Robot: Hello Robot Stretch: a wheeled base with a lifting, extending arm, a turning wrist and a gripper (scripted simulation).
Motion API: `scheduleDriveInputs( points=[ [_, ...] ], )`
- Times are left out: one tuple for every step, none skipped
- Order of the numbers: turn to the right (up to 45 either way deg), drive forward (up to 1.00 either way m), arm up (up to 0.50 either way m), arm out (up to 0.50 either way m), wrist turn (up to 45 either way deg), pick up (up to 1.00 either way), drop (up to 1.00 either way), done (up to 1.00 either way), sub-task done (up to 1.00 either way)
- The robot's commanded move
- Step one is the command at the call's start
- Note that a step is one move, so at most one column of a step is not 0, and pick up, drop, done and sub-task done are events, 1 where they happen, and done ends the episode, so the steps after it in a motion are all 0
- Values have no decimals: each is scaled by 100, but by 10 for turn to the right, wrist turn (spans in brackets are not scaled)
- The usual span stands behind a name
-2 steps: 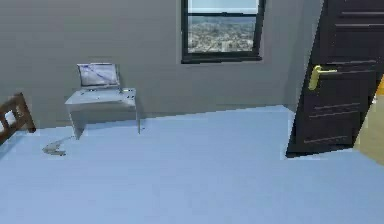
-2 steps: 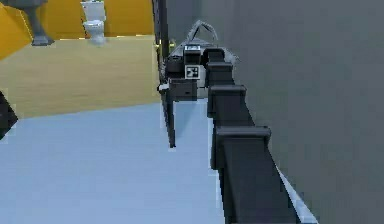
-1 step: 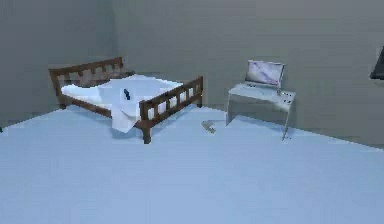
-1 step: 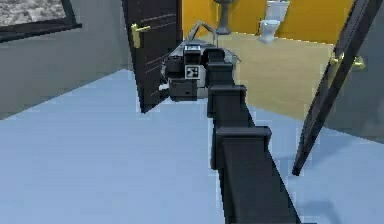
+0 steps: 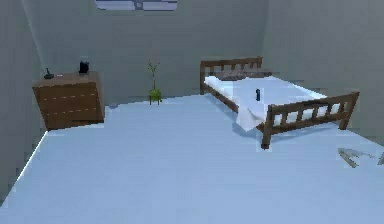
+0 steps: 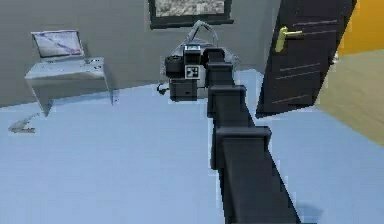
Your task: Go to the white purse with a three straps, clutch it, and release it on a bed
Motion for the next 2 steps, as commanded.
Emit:
scheduleDriveInputs(
  points=[
    [0,100,0,0,0,0,0,0,0],
    [0,100,0,0,0,0,0,0,0]
  ],
)
